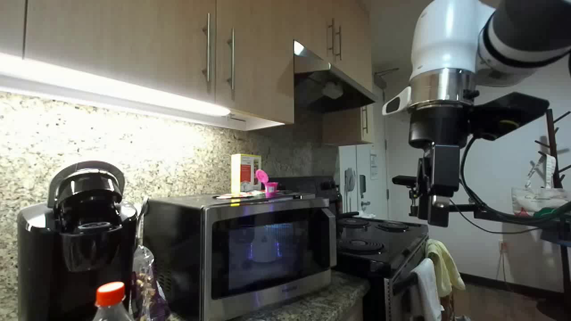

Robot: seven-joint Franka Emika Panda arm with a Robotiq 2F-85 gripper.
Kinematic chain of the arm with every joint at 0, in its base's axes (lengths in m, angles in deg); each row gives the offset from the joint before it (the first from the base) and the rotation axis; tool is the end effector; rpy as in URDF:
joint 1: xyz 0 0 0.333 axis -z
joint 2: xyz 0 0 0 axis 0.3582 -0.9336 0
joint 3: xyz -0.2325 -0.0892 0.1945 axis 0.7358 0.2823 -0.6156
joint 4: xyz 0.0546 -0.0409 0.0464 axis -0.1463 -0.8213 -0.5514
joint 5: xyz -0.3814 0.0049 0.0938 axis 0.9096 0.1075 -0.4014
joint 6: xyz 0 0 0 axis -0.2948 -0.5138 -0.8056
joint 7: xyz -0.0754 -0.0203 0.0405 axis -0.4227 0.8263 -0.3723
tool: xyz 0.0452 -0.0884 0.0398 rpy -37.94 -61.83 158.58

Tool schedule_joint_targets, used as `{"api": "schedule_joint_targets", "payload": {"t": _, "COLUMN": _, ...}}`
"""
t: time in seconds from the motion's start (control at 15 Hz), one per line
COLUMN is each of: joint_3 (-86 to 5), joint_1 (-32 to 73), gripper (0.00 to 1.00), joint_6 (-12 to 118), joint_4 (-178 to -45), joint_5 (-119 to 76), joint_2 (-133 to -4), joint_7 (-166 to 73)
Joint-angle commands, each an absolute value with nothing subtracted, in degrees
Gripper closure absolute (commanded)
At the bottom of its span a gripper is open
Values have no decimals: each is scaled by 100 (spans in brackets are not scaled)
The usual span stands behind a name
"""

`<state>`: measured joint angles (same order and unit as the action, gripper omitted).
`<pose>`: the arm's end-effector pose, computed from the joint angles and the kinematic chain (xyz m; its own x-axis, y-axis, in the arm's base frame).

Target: Close the microwave door, place the pink jar on the counter, then put the coca-cola bottle in the bag

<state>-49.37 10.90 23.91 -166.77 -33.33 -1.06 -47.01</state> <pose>0.2873 0.0939 0.5372 0.9844 0.1103 0.1370 0.1241 -0.9876 -0.0964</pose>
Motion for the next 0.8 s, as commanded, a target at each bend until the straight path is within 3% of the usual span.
{"api": "schedule_joint_targets", "payload": {"t": 0.0, "joint_3": -5007, "joint_1": 1193, "gripper": 0, "joint_6": 2363, "joint_4": -16659, "joint_5": -3397, "joint_2": -105, "joint_7": -4637}}
{"api": "schedule_joint_targets", "payload": {"t": 0.73, "joint_3": -3525, "joint_1": 1188, "gripper": 0, "joint_6": 2202, "joint_4": -15051, "joint_5": -1828, "joint_2": -1598, "joint_7": -1295}}
